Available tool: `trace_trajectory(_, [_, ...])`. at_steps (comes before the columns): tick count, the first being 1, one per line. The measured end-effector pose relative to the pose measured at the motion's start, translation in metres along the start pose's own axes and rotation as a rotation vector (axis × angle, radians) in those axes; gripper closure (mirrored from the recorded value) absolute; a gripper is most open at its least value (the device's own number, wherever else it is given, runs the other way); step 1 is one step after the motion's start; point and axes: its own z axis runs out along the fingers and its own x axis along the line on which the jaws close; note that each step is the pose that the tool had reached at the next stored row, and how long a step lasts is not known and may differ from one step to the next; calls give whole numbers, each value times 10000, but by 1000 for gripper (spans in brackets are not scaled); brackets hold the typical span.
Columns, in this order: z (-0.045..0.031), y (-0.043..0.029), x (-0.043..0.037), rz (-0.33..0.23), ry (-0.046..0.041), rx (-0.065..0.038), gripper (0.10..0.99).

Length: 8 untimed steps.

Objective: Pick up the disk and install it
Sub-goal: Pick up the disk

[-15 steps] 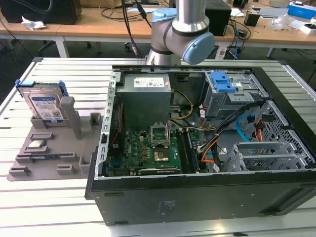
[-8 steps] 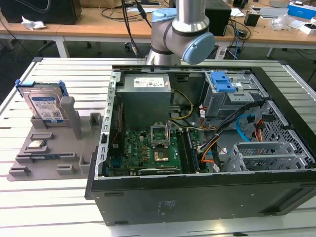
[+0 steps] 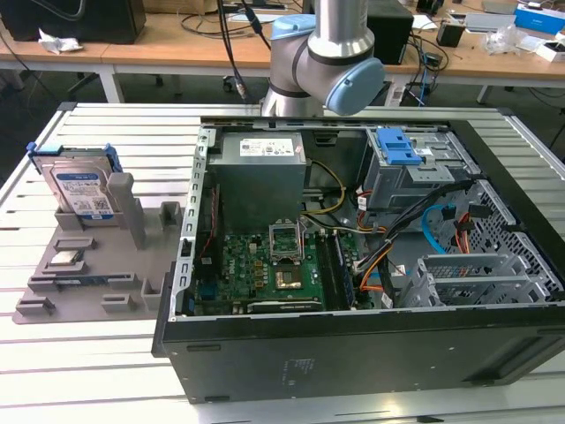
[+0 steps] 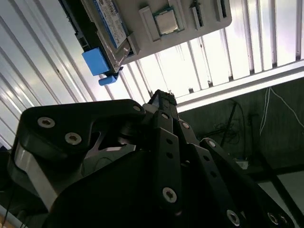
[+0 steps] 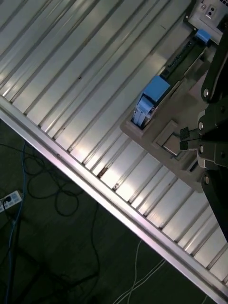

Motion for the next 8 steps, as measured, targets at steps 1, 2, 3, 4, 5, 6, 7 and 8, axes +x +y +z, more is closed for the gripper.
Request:
trace_trajectory(1, [0, 0, 0, -88, 4, -2, 980])
trace_trajectory(2, [0, 0, 0, -227, 9, -5, 980])
trace_trajectory(3, [0, 0, 0, -313, 13, -7, 980])
trace_trajectory(4, [0, 0, 0, -445, 17, -10, 980])
trace_trajectory(5, [0, 0, 0, -532, 21, -12, 980])
trace_trajectory(6, [0, 0, 0, -616, 25, -14, 980])
trace_trajectory(7, [0, 0, 0, -771, 31, -17, 980])
trace_trajectory(8, [0, 0, 0, -1009, 40, -23, 980])
